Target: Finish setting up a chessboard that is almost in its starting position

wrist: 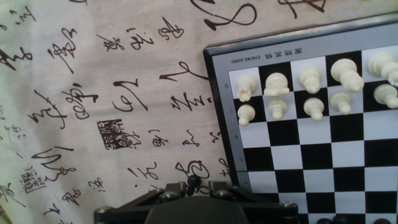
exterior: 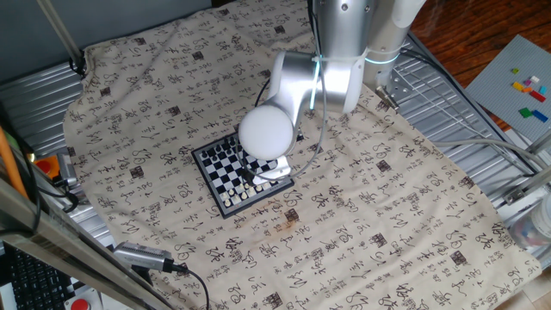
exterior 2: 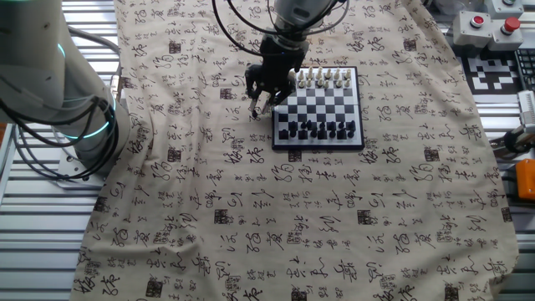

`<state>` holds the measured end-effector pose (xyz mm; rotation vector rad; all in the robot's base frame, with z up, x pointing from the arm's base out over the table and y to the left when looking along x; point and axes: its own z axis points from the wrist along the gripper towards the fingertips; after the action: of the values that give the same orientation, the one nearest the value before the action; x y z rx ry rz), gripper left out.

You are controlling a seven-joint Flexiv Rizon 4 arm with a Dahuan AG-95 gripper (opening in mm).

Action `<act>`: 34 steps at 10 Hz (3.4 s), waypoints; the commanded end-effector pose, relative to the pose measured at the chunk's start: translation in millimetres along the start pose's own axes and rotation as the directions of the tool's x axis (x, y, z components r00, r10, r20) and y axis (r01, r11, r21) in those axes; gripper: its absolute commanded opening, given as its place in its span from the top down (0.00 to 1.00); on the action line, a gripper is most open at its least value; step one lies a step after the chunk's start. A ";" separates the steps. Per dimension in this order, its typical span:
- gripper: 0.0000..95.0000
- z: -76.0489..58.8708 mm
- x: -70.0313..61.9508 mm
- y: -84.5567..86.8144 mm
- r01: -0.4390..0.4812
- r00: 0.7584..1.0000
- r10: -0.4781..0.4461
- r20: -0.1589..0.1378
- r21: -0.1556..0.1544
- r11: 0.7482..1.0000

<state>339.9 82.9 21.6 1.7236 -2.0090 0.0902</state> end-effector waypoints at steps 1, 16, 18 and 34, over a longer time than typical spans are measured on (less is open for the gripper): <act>1.00 0.1 -0.1 -0.1 -0.003 1.000 0.003 0.000 0.000 1.000; 0.80 1.5 -4.5 0.8 0.019 1.000 -0.019 -0.005 0.006 1.000; 0.80 1.6 -4.2 0.6 0.026 1.000 -0.026 -0.007 0.007 1.000; 0.80 -0.5 -7.5 2.8 0.086 0.996 -0.086 -0.012 -0.006 0.996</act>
<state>338.0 91.5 19.6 1.8020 -1.9194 0.0651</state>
